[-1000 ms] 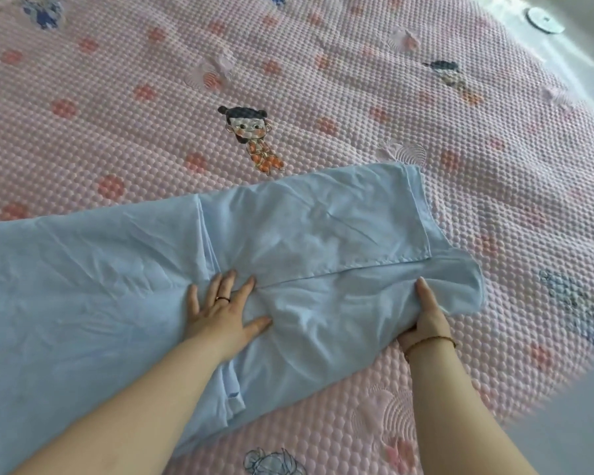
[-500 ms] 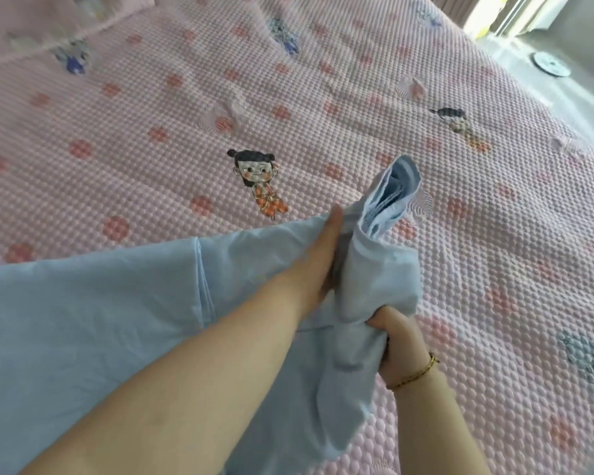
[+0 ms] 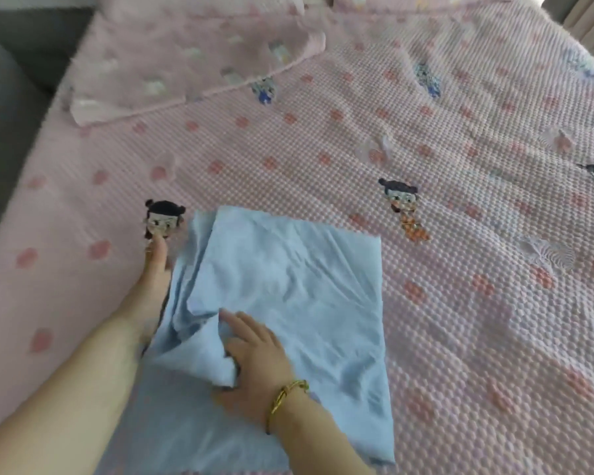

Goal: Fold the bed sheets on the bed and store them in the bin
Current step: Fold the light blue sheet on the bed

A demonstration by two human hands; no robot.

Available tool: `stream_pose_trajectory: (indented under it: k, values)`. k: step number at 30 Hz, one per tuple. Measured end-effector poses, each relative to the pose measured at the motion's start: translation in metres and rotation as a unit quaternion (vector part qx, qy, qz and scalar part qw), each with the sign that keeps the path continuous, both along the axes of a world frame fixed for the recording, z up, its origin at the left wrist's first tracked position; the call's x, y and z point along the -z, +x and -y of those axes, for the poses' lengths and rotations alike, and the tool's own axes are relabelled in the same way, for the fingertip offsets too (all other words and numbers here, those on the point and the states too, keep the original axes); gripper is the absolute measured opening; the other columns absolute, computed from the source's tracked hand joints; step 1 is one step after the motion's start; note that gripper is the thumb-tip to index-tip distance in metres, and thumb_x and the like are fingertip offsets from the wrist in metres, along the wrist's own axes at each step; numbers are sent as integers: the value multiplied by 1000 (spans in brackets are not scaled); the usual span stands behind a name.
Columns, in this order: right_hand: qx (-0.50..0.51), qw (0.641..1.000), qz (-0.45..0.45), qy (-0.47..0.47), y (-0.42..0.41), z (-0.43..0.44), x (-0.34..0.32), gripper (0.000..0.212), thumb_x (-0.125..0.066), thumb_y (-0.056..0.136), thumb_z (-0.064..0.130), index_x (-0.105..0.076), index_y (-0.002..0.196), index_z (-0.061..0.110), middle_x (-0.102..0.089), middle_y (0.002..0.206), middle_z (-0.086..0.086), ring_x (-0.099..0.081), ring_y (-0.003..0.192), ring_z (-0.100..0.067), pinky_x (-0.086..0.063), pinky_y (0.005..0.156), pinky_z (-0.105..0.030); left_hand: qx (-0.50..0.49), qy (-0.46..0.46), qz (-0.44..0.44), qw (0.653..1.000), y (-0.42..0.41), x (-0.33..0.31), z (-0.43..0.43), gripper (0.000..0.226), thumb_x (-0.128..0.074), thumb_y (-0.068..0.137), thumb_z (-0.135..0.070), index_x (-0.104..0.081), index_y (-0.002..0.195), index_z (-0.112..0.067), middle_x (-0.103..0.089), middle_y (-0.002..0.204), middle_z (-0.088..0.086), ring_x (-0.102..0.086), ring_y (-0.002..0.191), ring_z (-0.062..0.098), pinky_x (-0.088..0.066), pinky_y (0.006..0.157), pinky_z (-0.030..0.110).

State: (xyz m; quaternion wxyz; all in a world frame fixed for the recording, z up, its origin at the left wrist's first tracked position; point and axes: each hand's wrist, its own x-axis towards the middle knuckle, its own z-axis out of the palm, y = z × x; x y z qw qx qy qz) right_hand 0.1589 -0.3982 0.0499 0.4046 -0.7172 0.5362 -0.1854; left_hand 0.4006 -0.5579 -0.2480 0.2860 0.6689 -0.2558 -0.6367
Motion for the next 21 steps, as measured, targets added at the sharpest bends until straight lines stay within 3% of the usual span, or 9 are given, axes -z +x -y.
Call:
stream_pose_trajectory:
  k: [2,3,5,6,7,9,13,18,21]
  values:
    - [-42,996,-72,45,34,-17,18,59,-56,85,21,-36,139,13,-7,156,7,-7,143,-12,-3,115,-29,24,15,-44,999,31,-19,-25,69,-70,72,-55,-43,133,-39,-57,125,-6,-57,108,36,-32,102,56]
    - [-60,992,-110,27,45,-26,29,58,-58,82,20,-40,137,15,-16,154,4,-19,140,-12,-13,114,-28,51,33,-33,998,13,-91,-47,58,-71,77,-44,-50,129,-29,-59,121,0,-56,111,30,-35,102,48]
    - [-82,984,-145,63,66,-46,35,50,-69,52,44,-69,101,32,-55,126,12,-58,108,-3,-45,85,-14,94,6,58,994,-40,-225,-81,44,-67,84,-21,-52,125,-16,-58,117,3,-53,109,25,-38,94,34]
    - [-63,980,-181,48,73,-54,43,48,-69,31,52,-72,77,39,-64,106,22,-65,84,4,-47,65,-9,112,2,49,993,-61,-258,-104,44,-64,86,-14,-50,127,-10,-56,119,5,-52,110,26,-38,88,32]
    - [-47,979,-193,36,77,-61,49,40,-65,24,53,-69,62,41,-66,89,27,-63,67,7,-44,54,-7,99,-20,90,991,-62,-257,-98,47,-63,87,-12,-47,130,-5,-54,121,6,-51,111,27,-36,84,29]
    - [-20,984,-176,23,75,-67,53,21,-47,44,42,-66,51,38,-65,69,27,-59,56,7,-41,49,-7,117,2,123,986,-66,-242,-104,54,-62,87,-15,-39,134,0,-47,125,3,-47,118,27,-33,82,27]
    - [15,984,-160,-81,85,-78,48,31,-32,53,24,-62,47,30,-59,52,20,-54,50,3,-38,44,-9,108,-74,163,978,-67,-244,-104,46,-62,87,-11,-45,129,0,-53,125,10,-50,115,24,-33,78,21]
    - [243,943,-63,-218,43,-79,54,23,-46,68,17,-53,89,25,-70,84,-2,-52,85,-11,-43,76,-21,125,-78,273,951,-55,-244,-110,26,-64,85,-13,-55,106,0,-56,95,7,-54,99,30,-37,72,29]
    - [454,877,-118,-106,-12,-63,51,27,-53,79,17,-62,105,15,-61,114,-18,-52,110,-29,-37,99,-30,152,-16,340,928,-48,-239,-106,64,-73,78,-28,-42,129,-6,-52,124,15,-49,114,35,-42,87,38]
